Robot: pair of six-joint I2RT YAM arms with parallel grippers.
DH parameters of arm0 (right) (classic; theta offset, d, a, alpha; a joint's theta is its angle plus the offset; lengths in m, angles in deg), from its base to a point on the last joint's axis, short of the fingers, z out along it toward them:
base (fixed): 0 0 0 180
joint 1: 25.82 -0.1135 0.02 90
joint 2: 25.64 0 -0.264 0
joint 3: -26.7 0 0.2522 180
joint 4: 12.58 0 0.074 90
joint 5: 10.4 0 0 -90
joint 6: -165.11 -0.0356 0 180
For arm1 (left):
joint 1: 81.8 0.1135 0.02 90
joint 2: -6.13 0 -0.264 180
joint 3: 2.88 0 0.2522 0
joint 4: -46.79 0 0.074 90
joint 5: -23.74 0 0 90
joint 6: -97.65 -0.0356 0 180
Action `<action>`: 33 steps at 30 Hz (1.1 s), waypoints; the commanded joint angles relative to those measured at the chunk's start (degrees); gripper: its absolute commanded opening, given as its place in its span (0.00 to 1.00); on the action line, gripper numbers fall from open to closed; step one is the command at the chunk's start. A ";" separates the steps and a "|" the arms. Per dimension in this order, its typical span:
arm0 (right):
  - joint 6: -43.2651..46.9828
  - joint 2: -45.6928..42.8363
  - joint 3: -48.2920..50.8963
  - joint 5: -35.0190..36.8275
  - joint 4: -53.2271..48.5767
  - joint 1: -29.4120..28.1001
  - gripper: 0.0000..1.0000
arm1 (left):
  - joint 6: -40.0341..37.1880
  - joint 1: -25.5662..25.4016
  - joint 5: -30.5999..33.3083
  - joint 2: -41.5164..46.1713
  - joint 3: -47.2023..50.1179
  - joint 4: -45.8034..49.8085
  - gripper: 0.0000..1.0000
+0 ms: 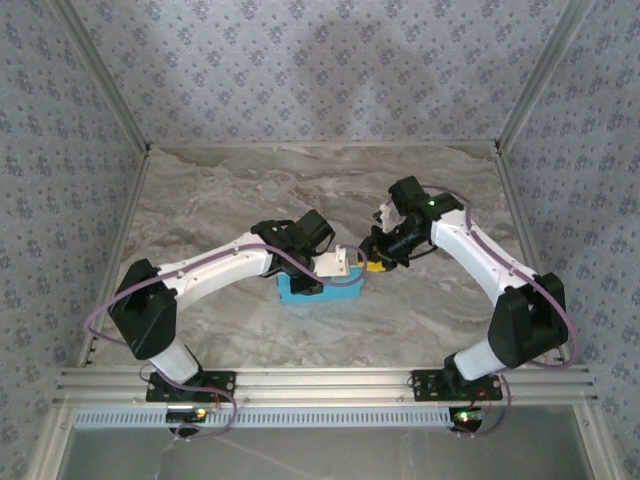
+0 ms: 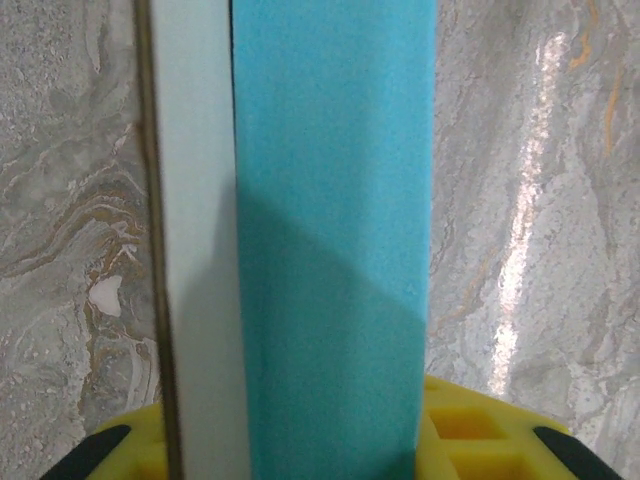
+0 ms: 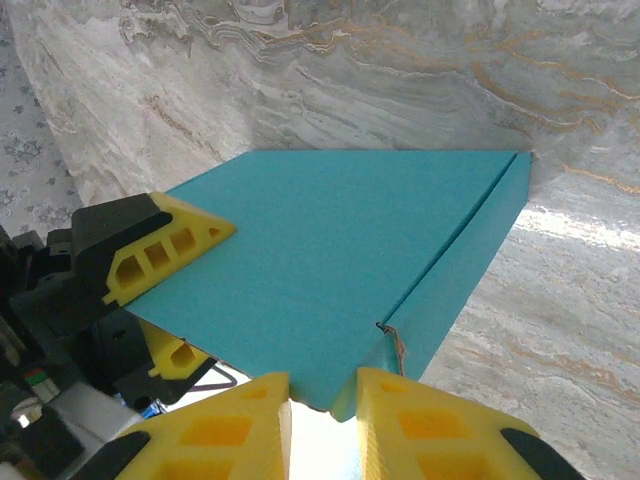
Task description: Fold the paper box
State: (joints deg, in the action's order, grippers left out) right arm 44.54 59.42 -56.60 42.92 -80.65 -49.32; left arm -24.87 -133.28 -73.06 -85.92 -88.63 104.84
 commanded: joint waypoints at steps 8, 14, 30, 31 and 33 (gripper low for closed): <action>-0.14 -0.54 -0.16 4.39 -1.78 -0.64 0.24 | 9.71 2.50 -7.08 14.62 1.68 -8.61 0.35; -1.75 -1.17 0.09 4.58 0.02 -1.32 0.24 | 12.34 2.71 -7.44 17.21 7.96 -12.78 0.31; -3.98 -2.31 -0.23 5.02 1.02 -2.51 0.25 | 29.32 3.08 6.93 30.48 9.83 -18.03 0.27; -4.06 -2.35 -0.33 5.00 0.89 -2.51 0.25 | 31.81 3.50 9.39 31.27 9.40 -16.83 0.26; -4.24 -2.27 -0.55 4.96 1.04 -2.56 0.25 | 36.31 5.16 11.47 32.65 8.50 -14.19 0.26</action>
State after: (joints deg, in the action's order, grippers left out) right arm 41.28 58.35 -56.60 46.89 -78.62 -51.49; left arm 2.48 -129.76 -68.32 -54.73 -77.79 87.99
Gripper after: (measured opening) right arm 0.253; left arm 0.260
